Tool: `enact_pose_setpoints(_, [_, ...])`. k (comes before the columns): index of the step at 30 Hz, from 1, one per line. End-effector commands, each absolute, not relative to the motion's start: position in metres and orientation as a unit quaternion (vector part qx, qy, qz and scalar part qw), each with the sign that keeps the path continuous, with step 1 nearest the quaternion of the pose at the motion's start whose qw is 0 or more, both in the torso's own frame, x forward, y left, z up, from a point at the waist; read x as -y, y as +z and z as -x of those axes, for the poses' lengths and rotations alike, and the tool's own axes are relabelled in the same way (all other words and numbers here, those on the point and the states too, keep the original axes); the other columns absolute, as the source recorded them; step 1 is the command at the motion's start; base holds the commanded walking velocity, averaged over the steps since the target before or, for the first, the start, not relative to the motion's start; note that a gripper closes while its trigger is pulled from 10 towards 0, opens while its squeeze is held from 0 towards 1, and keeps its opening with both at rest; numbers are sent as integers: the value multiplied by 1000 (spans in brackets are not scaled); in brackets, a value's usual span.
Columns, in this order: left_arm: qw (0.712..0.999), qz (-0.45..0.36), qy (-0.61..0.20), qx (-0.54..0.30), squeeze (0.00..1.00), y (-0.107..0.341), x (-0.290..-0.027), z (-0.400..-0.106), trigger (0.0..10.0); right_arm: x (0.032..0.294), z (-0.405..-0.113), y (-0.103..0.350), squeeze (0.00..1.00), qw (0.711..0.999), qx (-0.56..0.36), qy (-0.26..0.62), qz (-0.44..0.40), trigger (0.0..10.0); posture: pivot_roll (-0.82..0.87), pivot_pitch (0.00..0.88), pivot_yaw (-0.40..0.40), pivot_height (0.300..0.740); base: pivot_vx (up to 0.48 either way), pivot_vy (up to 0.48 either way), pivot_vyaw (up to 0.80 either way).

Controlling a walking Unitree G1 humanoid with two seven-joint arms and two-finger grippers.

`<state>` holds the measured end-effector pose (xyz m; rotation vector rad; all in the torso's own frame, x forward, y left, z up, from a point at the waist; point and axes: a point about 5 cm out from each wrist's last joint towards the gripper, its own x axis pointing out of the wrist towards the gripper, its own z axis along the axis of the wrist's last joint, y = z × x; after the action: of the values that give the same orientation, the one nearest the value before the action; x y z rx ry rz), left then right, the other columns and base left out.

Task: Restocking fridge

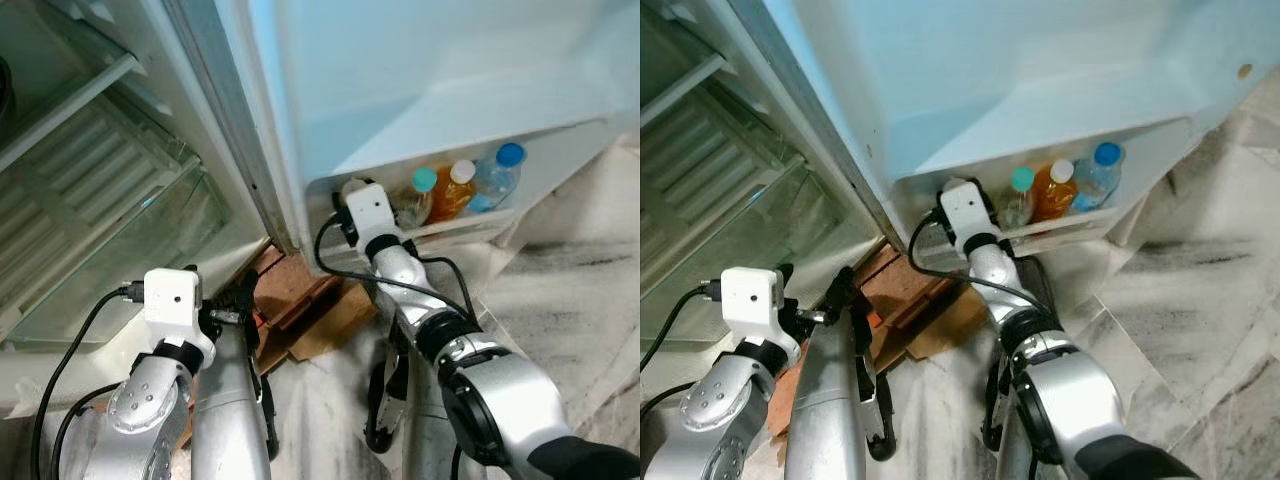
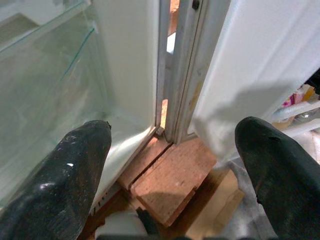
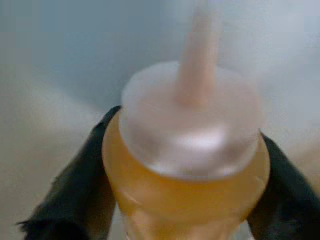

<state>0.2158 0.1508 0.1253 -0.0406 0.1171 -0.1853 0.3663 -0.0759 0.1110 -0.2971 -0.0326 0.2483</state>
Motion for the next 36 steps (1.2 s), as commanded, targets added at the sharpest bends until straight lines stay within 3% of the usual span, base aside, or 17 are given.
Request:
enact_pose_setpoints(1, [993,14,-82,-81,0,116,-156,-214,10000,72,-365,109,1000,982,11,137,134,10000,261,336,40,542,0,0,0])
enact_pose_setpoints(13, [994,19,-90,-63,0,111,-148,-239,10000,85,-362,119,1000,969,38,211,122,10000,171,227,25,542,0,0,0])
enact_pose_setpoints(21, [994,24,-88,-63,0,103,-146,-243,10000,95,-322,109,1000,969,50,232,63,10000,117,119,20,542,0,0,0])
enact_pose_setpoints(28, [994,29,-80,-62,0,94,-149,-248,10000,115,-277,93,1000,984,45,170,28,10000,80,39,22,542,0,0,0])
enact_pose_setpoints(33, [995,24,-82,-58,0,92,-147,-254,10000,124,-272,89,1000,991,34,133,-1,10000,60,0,30,542,0,0,0])
enact_pose_setpoints(34, [995,23,-83,-57,0,91,-147,-256,10000,125,-271,90,824,992,27,126,-9,10000,60,0,30,542,0,0,0])
enact_pose_setpoints(35, [995,23,-85,-55,0,91,-146,-258,10000,126,-271,93,35,992,28,122,-7,10000,56,0,31,542,0,0,0])
enact_pose_setpoints(36, [994,23,-89,-53,0,90,-144,-260,10000,126,-273,94,0,992,24,124,-7,10000,55,0,31,542,0,0,0])
